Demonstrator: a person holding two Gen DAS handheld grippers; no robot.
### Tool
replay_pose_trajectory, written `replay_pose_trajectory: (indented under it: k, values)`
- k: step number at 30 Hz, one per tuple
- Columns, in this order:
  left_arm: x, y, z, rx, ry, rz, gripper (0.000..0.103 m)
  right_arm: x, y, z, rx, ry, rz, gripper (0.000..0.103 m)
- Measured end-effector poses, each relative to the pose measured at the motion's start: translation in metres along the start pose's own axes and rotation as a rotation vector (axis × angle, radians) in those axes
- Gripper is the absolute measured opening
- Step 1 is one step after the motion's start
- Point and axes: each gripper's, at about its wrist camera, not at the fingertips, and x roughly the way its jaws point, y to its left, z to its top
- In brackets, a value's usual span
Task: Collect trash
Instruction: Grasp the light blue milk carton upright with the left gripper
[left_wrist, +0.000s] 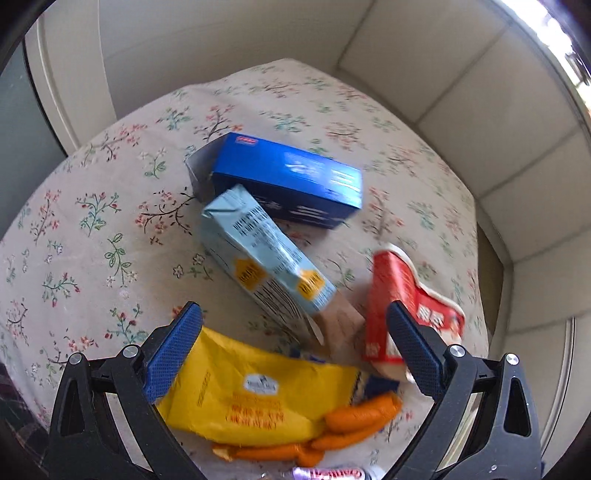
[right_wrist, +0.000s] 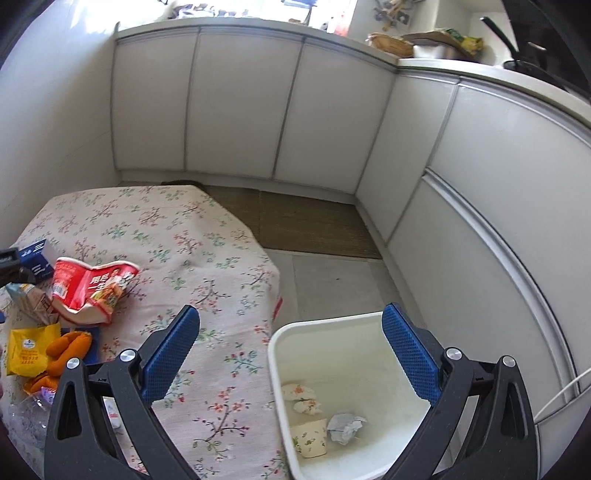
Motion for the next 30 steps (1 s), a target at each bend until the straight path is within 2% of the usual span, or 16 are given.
replay_pose_trajectory:
  k: [2, 5, 6, 10, 11, 13, 16, 20, 24, 28, 30]
  values:
    - [0.008, 0.004, 0.006, -0.028, 0.018, -0.008, 0.093, 0.003, 0.006, 0.001, -0.005, 0.004, 0.016, 0.096]
    - [0.019, 0.009, 0.014, -0.039, 0.045, -0.012, 0.078, 0.006, 0.014, 0.003, -0.018, 0.008, 0.044, 0.096]
    - [0.023, 0.01, 0.015, -0.035, 0.058, -0.017, 0.069, 0.007, 0.018, 0.003, -0.024, 0.01, 0.056, 0.096]
    - [0.025, 0.012, 0.013, -0.004, 0.073, -0.075, 0.054, 0.012, 0.027, 0.005, -0.023, 0.032, 0.102, 0.096]
    - [0.022, 0.013, 0.013, 0.01, 0.071, -0.086, 0.051, 0.015, 0.029, 0.005, -0.017, 0.05, 0.122, 0.096]
    - [0.017, 0.013, 0.01, 0.035, 0.07, -0.117, 0.037, 0.023, 0.033, 0.003, -0.004, 0.095, 0.161, 0.096]
    - [0.007, 0.016, 0.006, 0.09, 0.067, -0.165, 0.025, 0.035, 0.044, -0.001, -0.006, 0.163, 0.215, 0.096]
    - [-0.009, 0.027, 0.001, 0.142, 0.048, -0.215, 0.023, 0.036, 0.06, -0.005, -0.061, 0.166, 0.257, 0.096]
    - [-0.033, 0.048, 0.001, 0.163, 0.01, -0.266, 0.023, 0.028, 0.084, -0.002, -0.162, 0.117, 0.301, 0.096]
    - [-0.064, 0.067, 0.002, 0.233, -0.094, -0.236, 0.023, 0.017, 0.121, 0.011, -0.338, 0.033, 0.364, 0.096]
    - [-0.077, 0.079, 0.0, 0.266, -0.164, -0.188, 0.023, 0.011, 0.155, 0.023, -0.482, -0.025, 0.388, 0.096]
